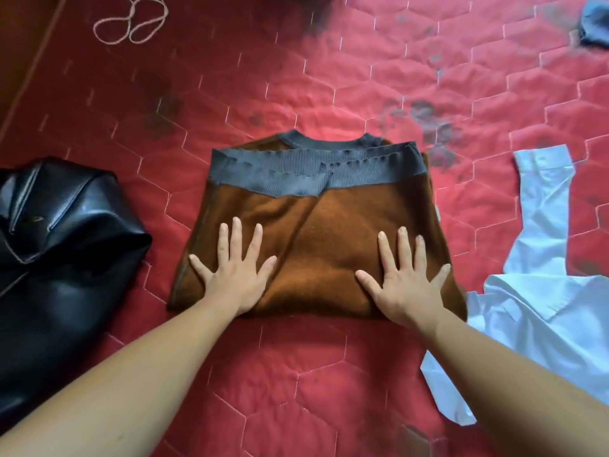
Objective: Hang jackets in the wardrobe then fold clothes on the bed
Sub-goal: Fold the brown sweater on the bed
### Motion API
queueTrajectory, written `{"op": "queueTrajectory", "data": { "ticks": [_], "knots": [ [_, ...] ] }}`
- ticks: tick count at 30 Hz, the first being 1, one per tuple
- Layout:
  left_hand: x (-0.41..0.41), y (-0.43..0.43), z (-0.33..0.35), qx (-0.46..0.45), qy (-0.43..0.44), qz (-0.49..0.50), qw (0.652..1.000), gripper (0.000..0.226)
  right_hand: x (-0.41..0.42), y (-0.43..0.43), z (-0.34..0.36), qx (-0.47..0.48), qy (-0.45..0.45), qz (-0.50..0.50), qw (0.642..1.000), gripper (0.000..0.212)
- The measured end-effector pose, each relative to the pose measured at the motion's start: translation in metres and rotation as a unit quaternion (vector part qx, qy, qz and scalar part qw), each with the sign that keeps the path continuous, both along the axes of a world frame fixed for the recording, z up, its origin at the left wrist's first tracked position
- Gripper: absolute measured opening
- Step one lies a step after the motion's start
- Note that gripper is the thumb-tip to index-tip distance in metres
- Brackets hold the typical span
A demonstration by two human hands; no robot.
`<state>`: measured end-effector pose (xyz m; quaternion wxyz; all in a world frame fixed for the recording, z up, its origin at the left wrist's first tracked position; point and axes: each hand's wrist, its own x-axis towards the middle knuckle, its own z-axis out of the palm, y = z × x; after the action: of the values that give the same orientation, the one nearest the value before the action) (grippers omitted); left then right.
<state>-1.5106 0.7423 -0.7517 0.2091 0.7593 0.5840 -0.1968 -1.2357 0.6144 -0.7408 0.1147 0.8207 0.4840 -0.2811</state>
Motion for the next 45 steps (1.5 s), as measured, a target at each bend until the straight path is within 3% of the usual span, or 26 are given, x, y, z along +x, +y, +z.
{"op": "queueTrajectory", "data": {
  "ticks": [10,12,16,18,20,22,25,28,31,37,42,45],
  "knots": [
    [-0.073,-0.147,0.017,-0.082,0.051,-0.012,0.995,0.072,-0.078,-0.145,0.016,-0.098,0.027,0.031,0.994,0.086],
    [-0.082,-0.161,0.02,-0.048,0.047,-0.037,0.997,0.072,-0.083,-0.152,0.023,-0.061,-0.007,0.041,0.997,0.086],
    [-0.076,-0.12,0.027,0.146,-0.035,-0.083,0.985,0.056,-0.055,-0.104,0.034,0.124,-0.075,0.081,0.986,0.047],
    [-0.062,-0.075,0.024,0.2,-0.074,-0.098,0.972,0.05,-0.028,-0.062,0.035,0.182,-0.092,0.127,0.971,0.042],
    [-0.045,-0.031,0.024,0.203,-0.082,-0.096,0.971,0.059,-0.002,-0.027,0.032,0.202,-0.125,0.155,0.959,0.054],
    [-0.035,0.004,0.024,0.163,-0.053,-0.112,0.979,0.056,0.017,-0.008,0.026,0.158,-0.152,0.167,0.961,0.058],
    [-0.035,0.032,0.03,0.116,0.015,-0.154,0.981,0.04,0.033,0.001,0.023,0.115,-0.179,0.171,0.962,0.036],
    [-0.041,0.041,0.038,0.073,0.004,-0.151,0.986,0.028,0.04,0.0,0.027,0.134,-0.145,0.142,0.97,0.026],
    [-0.051,0.052,0.046,0.062,-0.031,-0.18,0.981,0.014,0.051,-0.005,0.036,0.172,-0.071,0.052,0.981,0.018],
    [-0.07,0.099,0.059,0.179,-0.113,-0.065,0.975,0.007,0.092,0.008,0.052,0.227,0.008,-0.161,0.961,0.009],
    [-0.056,0.12,0.043,0.18,-0.09,-0.002,0.979,0.011,0.098,0.033,0.034,0.203,0.01,-0.162,0.966,0.018],
    [-0.041,0.106,0.033,0.191,-0.076,0.058,0.977,0.024,0.081,0.034,0.026,0.195,-0.073,-0.139,0.968,0.029]
  ]
}}
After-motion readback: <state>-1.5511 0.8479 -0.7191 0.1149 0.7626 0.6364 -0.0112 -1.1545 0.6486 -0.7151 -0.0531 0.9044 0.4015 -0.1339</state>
